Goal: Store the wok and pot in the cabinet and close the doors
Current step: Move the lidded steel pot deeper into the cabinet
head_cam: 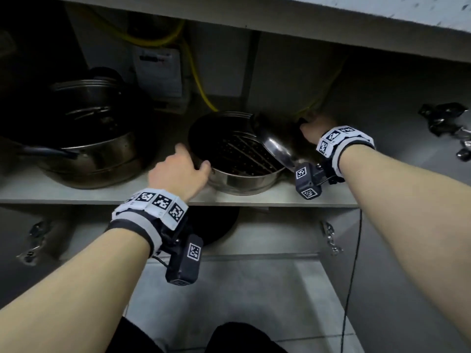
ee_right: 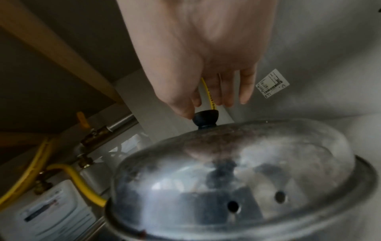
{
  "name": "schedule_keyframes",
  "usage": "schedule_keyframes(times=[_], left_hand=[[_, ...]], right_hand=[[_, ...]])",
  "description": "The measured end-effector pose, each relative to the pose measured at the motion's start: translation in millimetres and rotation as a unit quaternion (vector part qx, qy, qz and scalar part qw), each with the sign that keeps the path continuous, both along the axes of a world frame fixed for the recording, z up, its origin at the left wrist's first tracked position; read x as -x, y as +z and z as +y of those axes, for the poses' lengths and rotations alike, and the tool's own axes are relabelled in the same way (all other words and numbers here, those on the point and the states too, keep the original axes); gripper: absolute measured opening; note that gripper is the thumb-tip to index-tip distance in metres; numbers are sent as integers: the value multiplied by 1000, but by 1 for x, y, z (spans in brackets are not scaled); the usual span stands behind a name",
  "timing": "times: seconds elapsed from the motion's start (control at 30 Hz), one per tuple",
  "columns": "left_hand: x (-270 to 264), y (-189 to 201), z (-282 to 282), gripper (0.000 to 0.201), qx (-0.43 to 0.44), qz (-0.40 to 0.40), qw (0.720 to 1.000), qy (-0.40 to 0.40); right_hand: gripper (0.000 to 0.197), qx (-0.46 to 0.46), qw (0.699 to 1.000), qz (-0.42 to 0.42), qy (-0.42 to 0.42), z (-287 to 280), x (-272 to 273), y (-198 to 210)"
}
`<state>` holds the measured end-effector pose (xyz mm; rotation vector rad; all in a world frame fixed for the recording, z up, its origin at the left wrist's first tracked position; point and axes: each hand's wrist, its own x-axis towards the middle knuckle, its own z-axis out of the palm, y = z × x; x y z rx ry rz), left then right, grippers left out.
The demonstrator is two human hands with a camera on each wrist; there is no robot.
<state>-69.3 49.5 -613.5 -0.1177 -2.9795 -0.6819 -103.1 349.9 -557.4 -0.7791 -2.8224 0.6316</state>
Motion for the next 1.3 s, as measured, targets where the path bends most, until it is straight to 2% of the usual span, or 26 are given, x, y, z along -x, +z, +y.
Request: schedule_keyframes(times=[0.07,0.17,0.27,0.4,0.53,0.67,0.83,1.0,1.2,1.3], left_hand=[[3,-3,0,46,-8,-6,1000,10],[9,-9,-1,51,-84,-29,995,40],[16,-17,-2,43,-171,-34,983,48],[25,-18,-10,32,-230,-29,972,49],[24,-22,-23,28,-269,-29,963,11],[16,-27,-34,43,-293,-30,955,-34],[14,-32,-44,67,-296,-52,953,-40],[9,-36,-46,64,-306,-51,950,-42],[14,-40,-48,76,-302,-61,950,-55],[16,-42,-49,74,-296,-59,951,-61]], right_hand=[[35,-9,1000,-4,8,0,8,-6],[35,-24,999,28,1,-1,14,-11],[35,-30,998,56,-22,0,14,-13],[32,-22,992,108,-60,-15,1,-1],[33,-40,986,160,8,-41,-10,21],[31,-62,983,143,102,-73,-17,26],[34,-32,983,112,143,-101,-22,13],[35,-27,983,100,153,-116,-25,0],[35,-52,980,97,163,-117,-31,-1],[33,-51,979,107,166,-117,-34,-2]])
